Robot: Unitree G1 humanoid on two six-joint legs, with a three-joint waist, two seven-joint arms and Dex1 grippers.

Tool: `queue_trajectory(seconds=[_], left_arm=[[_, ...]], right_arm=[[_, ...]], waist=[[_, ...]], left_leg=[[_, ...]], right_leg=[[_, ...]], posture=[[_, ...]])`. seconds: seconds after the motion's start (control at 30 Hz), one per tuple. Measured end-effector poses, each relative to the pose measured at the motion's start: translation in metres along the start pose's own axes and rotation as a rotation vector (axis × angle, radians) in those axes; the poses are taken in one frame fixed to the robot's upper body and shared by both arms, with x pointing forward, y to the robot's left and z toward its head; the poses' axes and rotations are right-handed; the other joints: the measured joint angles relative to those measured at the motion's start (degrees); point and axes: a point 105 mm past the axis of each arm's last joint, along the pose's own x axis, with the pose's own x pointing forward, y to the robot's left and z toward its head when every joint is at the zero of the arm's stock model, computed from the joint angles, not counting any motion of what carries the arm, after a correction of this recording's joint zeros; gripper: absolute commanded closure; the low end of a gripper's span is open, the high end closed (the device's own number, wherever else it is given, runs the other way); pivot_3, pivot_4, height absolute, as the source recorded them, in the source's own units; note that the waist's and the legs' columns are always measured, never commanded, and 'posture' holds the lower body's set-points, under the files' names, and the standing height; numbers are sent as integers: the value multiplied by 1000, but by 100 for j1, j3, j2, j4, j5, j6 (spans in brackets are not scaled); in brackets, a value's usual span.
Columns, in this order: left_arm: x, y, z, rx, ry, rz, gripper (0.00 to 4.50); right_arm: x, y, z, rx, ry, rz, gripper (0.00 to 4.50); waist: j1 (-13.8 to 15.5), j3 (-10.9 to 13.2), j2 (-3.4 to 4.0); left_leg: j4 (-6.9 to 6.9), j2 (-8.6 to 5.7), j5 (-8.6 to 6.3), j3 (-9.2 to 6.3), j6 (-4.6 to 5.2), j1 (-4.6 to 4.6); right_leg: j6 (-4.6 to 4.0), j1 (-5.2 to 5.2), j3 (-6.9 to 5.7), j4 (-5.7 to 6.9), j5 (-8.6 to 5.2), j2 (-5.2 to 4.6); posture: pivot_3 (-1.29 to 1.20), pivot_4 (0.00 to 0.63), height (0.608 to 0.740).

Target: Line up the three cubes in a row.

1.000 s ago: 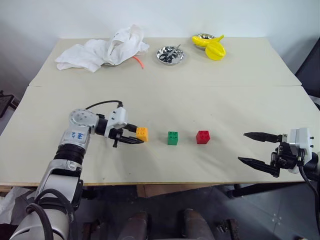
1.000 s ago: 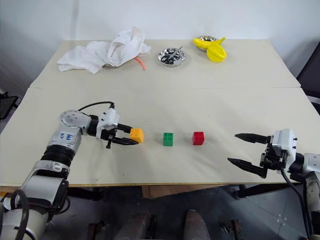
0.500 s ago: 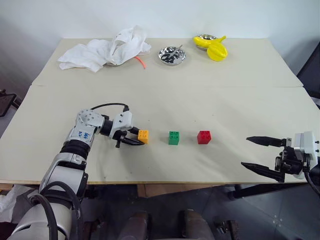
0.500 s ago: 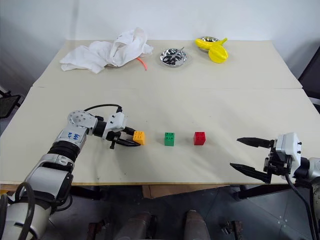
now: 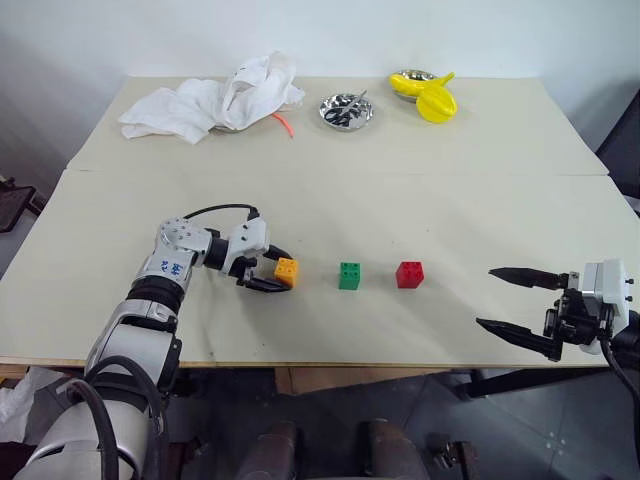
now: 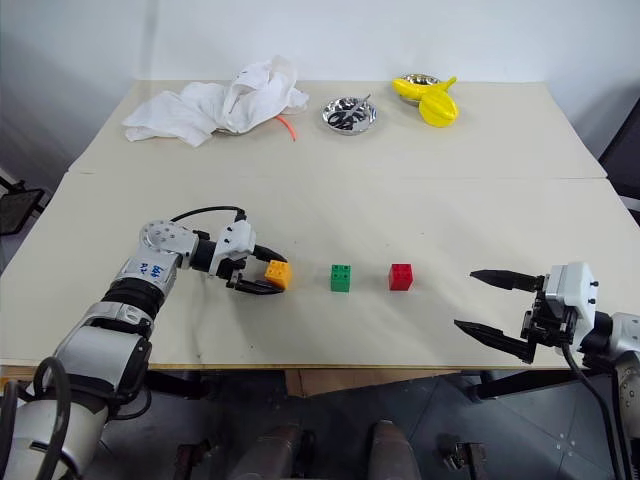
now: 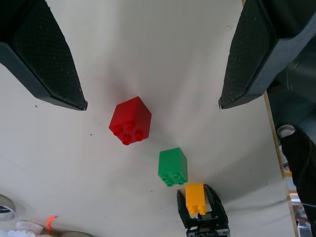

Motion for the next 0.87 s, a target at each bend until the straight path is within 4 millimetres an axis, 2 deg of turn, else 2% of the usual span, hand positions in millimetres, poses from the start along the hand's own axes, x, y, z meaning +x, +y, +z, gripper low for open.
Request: queue_trajectory(seconds=[0.03, 0.07, 0.13, 0.3, 0.53, 0.63, 0.87], left_arm=[[-1, 0, 1, 9, -10, 1, 144], [-4, 0, 3, 15, -31, 8, 31], [-14, -1, 5, 33, -71, 35, 31], [-56, -9, 0, 49, -100, 132, 31], [-120, -64, -30, -82, -57, 315, 31], [-132, -79, -31, -108, -45, 373, 31], [-143, -101, -33, -171, -57, 482, 31]], right_arm=[[0, 0, 0, -2, -1, 0, 0], [1, 0, 1, -5, -1, 3, 0], [2, 1, 1, -7, -2, 5, 0], [1, 1, -1, 3, 0, 9, 0], [-7, 0, -10, 33, 18, 19, 0], [-10, -3, -12, 27, 30, 18, 0], [-13, -13, -9, 6, 34, 8, 0]], waist=[[-1, 0, 0], [-2, 0, 0], [-7, 0, 0], [-54, 0, 1], [-146, -1, 3], [-82, -1, 4], [-9, -1, 6]], left_leg=[[0, 0, 0, 0, 0, -1], [0, 1, 0, 0, 0, -1], [-2, 3, 0, -1, -1, -1], [-7, 7, 0, -1, -2, -1], [-26, 8, -1, -9, 0, 1], [-23, 6, -1, -12, 2, 6], [-65, 8, 0, -8, 1, 22]], right_leg=[[0, 0, 0, 0, 0, 0], [0, 0, 0, 0, 0, 0], [0, -2, -1, 0, 0, -1], [0, -4, 2, 1, 0, -1], [-1, 0, 51, -15, 0, -6], [-2, 12, 50, -28, -1, -11], [-2, 19, 49, -61, -1, -12]], posture=[[0, 150, 740], [0, 150, 740], [0, 150, 740], [0, 150, 740], [0, 150, 740], [0, 150, 740], [0, 150, 740]])
